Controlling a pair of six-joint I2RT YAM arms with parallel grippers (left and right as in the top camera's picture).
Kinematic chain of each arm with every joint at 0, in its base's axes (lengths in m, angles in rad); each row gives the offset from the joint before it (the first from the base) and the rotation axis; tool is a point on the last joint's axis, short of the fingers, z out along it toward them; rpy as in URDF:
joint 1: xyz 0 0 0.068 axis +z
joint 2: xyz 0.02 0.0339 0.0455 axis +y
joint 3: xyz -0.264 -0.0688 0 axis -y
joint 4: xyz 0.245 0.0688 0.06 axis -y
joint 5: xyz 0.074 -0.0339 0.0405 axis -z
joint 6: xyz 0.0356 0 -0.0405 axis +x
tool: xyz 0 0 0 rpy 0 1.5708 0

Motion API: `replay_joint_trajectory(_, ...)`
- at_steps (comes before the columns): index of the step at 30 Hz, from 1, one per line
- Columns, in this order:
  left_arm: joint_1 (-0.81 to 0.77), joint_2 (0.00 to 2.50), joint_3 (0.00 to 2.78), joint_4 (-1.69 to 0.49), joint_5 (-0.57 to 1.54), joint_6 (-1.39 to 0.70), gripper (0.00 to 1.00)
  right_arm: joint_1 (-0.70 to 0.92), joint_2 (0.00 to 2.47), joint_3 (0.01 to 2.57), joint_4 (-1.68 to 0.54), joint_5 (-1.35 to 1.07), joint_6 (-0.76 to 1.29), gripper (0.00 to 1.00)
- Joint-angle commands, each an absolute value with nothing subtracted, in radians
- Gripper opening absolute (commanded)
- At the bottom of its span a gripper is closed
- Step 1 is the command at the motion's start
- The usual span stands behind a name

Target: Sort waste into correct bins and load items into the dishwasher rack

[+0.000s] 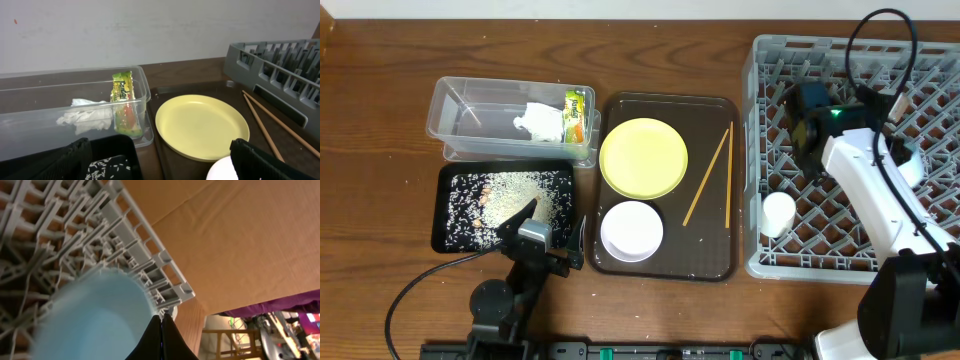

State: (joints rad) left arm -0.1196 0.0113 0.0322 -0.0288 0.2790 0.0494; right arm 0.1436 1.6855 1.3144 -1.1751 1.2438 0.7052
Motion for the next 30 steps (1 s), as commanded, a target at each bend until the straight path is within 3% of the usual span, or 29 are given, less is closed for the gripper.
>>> replay_joint_trajectory(1,-0.123,0.004,0.004,-0.043,0.287,0.052,0.91,0.123,1.685,1.329,-1.131,1.311,0.647,0.01)
replay_joint_trajectory(8,-0.123,0.004,0.004,-0.043,0.287,0.052,0.91,0.133,1.689,1.329,-1.077,1.223,0.597,0.01)
replay_joint_trajectory(15,-0.123,0.004,0.004,-0.043,0.287,0.052,0.91,0.108,1.675,1.330,-1.077,0.780,0.651,0.02)
replay_joint_trajectory(19,-0.123,0.004,0.004,-0.043,0.287,0.052,0.91,0.107,1.597,1.330,-1.088,0.588,0.651,0.15)
replay_joint_trajectory(23,-0.123,0.004,0.004,-0.043,0.287,0.052,0.91,0.065,1.455,1.330,-1.079,0.308,0.527,0.21)
replay_joint_trajectory(26,-0.123,0.004,0.004,-0.043,0.287,0.052,0.91,-0.005,1.353,1.330,-1.077,0.115,0.430,0.39)
replay_joint_trajectory(30,-0.123,0.004,0.004,-0.043,0.287,0.052,0.91,-0.155,1.258,1.330,-1.164,0.011,0.398,0.53)
